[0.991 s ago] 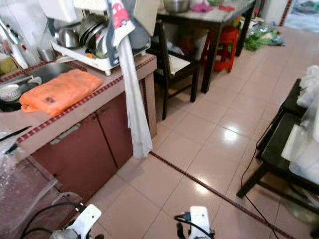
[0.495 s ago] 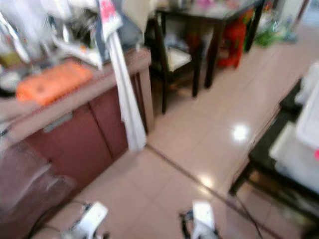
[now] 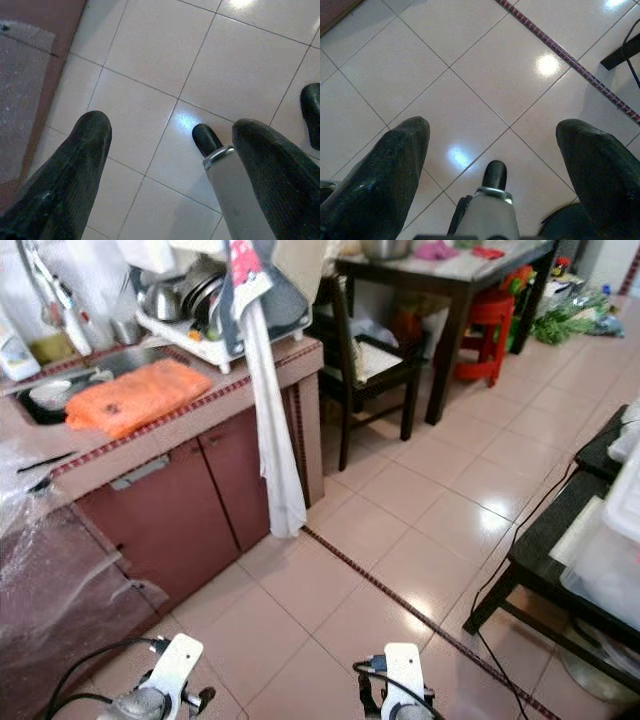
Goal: Kitchen organization
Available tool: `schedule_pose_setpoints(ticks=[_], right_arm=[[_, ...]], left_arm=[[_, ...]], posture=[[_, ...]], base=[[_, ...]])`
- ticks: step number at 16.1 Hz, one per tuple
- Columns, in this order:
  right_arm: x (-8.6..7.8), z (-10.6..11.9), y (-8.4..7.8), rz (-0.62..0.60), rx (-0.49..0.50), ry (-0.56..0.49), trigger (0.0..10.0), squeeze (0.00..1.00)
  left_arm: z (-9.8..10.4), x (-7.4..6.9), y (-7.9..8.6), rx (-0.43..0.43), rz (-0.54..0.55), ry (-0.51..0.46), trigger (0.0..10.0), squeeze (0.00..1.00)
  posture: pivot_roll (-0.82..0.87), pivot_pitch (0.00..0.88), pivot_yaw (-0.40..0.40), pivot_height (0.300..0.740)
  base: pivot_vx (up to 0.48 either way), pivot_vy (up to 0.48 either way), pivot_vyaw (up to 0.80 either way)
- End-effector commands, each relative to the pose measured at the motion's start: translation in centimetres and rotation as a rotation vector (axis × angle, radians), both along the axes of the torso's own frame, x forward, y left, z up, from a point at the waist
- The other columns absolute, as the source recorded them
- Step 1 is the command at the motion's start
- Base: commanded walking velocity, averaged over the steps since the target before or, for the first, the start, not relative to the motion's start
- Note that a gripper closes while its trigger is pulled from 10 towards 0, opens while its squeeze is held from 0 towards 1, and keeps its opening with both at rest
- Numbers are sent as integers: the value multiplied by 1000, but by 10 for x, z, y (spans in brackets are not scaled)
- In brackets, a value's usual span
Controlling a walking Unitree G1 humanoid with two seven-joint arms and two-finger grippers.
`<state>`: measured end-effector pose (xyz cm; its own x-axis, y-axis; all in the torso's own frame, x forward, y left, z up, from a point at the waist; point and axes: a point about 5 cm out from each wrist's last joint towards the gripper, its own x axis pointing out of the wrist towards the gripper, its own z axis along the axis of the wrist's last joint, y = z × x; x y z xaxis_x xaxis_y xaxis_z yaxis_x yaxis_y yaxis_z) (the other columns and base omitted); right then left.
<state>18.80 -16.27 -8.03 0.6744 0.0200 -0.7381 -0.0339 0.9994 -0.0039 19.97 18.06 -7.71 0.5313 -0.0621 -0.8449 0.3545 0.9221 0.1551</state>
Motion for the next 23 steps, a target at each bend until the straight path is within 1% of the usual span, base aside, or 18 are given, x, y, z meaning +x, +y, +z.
schedule_pose_setpoints(ticks=[1,6,11,16,20,21,23], right_arm=[[0,0,3,17,-3,-2,10000,0],[4,2,3,25,-6,-12,10000,0],[0,0,0,34,-15,0,10000,0],[-1,0,0,45,-21,5,10000,0],[0,0,-3,60,-32,5,10000,0],[0,0,-3,76,-43,11,10000,0],[4,2,-5,90,-46,6,10000,0]], left_arm=[[1,1,4,10,13,0,10000,0],[1,0,5,3,21,6,10000,0],[-3,-7,7,12,15,24,10000,0],[-4,-10,7,22,12,34,10000,0],[-8,-16,2,18,22,47,10000,0],[-9,-16,2,17,30,49,10000,0],[-11,-22,2,3,85,61,10000,0]], posture=[[-63,32,65,740],[-58,30,61,740],[-55,32,58,740],[-50,29,50,740],[-32,28,33,740],[-28,29,29,740],[8,35,1,740]], base=[[266,0,0],[316,0,0],[370,0,0],[357,0,435],[320,0,436],[281,0,431],[127,0,219]])
